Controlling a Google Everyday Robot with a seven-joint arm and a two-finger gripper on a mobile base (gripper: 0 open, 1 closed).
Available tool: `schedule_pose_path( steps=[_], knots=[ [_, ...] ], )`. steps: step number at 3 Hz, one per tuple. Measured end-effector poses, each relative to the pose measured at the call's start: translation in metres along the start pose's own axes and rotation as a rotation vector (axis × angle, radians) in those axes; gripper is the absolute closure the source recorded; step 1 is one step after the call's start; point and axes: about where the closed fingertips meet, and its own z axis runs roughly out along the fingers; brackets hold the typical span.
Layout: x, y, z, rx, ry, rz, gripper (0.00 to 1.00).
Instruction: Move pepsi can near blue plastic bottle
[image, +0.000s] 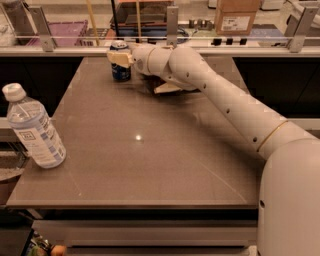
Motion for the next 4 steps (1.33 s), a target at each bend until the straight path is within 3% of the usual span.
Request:
schedule_pose_path(
  steps=[1,3,4],
  knots=[
    [-0.002,0.000,0.000,0.000,0.000,0.000,1.00],
    [-0.003,0.000,0.000,0.000,0.000,0.000,1.00],
    [-0.021,0.000,-0.020,0.018,0.032,-0.051,1.00]
  ],
)
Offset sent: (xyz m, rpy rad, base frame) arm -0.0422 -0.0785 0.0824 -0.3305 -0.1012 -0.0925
